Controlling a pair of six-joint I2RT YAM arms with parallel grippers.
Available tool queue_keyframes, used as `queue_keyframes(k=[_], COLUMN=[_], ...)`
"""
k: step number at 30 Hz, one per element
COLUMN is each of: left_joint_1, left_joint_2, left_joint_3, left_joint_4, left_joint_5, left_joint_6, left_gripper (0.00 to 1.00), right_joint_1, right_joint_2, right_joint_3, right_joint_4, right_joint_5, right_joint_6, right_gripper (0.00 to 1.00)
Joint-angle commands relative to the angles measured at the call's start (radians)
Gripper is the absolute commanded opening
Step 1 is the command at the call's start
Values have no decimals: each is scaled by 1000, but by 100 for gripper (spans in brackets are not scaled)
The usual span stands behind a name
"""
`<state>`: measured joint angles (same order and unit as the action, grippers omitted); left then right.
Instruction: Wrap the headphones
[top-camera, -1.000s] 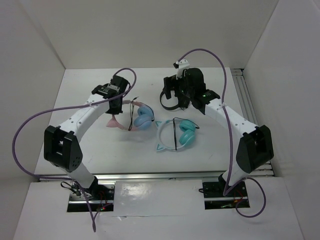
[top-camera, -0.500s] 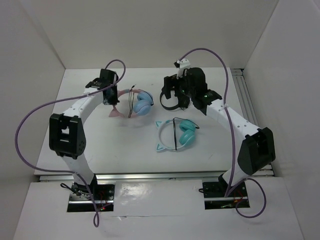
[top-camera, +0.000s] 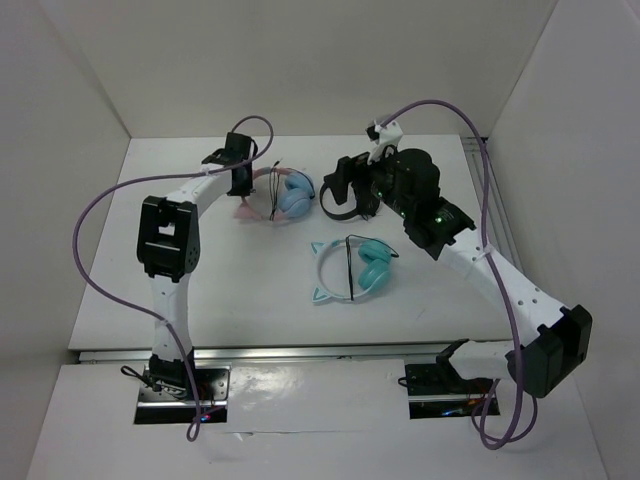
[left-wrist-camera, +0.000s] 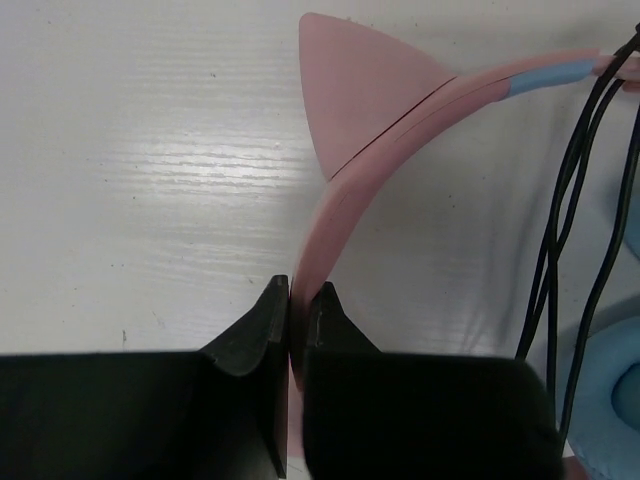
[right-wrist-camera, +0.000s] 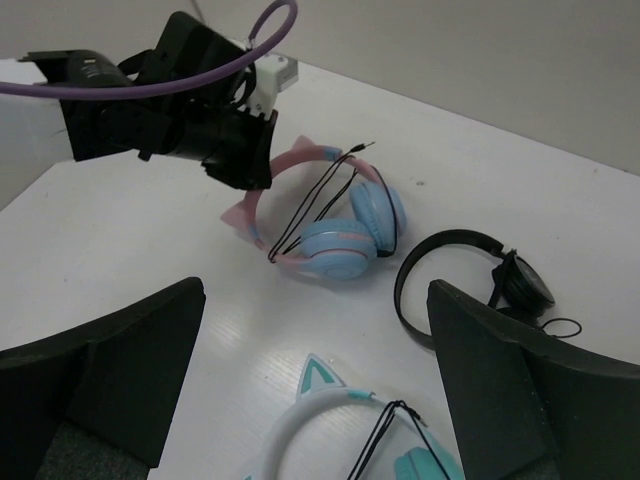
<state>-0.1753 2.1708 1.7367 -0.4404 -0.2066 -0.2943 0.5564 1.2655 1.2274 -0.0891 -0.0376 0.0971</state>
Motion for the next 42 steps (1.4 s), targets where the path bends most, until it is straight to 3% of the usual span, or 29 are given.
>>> queue_keyframes(k=[1,2,3,6,7,8,9,10,11,14,21,24,27,28,31,32,35,36,39,42], left_joint_1=[-7,-7,-7,-7,-7,-7,-7,-7,-7,-7,2,39,77,77,77,77,66,66,66,57], left_joint_2=[17,17,26,26,26,26,17,8,-3,-83,-379,-514,-756,-898,-1121,-1267,-1500,-1645,-1851,-1892], left_joint_3=[47,47,47,56,57,67,67,67,57,20,21,2,-141,-182,-348,-414,-553,-578,-612,-536], left_joint_4=[37,37,37,26,16,16,6,6,6,6,-104,-181,-190,-190,-178,-178,-216,-228,-228,-277], left_joint_5=[-83,-83,-83,-57,-57,-45,-34,-34,-34,-22,-34,152,274,289,300,314,325,316,315,293], left_joint_6=[-22,-31,-31,-42,-42,-51,-51,-51,-65,-74,-118,-164,-192,-192,-180,-166,-172,-172,-172,-152], left_gripper=[10,14,27,30,36,62,77,90,94,100,100,100,100,100,100,100,100,100,100,100], right_joint_1=[31,43,43,66,79,91,91,105,118,140,149,149,158,158,158,158,158,158,158,158], right_joint_2=[-14,-14,-14,-23,-35,-35,-44,-44,-57,-69,-98,-135,-216,-236,-314,-339,-481,-547,-618,-655], right_joint_3=[-17,-17,-17,-17,-17,-17,-17,-5,-5,26,139,210,236,251,271,258,158,112,112,112], right_joint_4=[29,29,29,6,-3,-3,-14,-32,-41,-81,-288,-423,-486,-503,-586,-598,-589,-589,-677,-725], right_joint_5=[18,28,37,47,47,47,59,59,68,119,284,298,298,298,329,329,254,239,274,311], right_joint_6=[9,9,9,9,9,9,9,9,9,9,81,107,116,116,145,145,182,182,193,193], right_gripper=[99,99,99,99,99,99,99,99,99,99,99,99,99,99,99,99,99,99,99,99])
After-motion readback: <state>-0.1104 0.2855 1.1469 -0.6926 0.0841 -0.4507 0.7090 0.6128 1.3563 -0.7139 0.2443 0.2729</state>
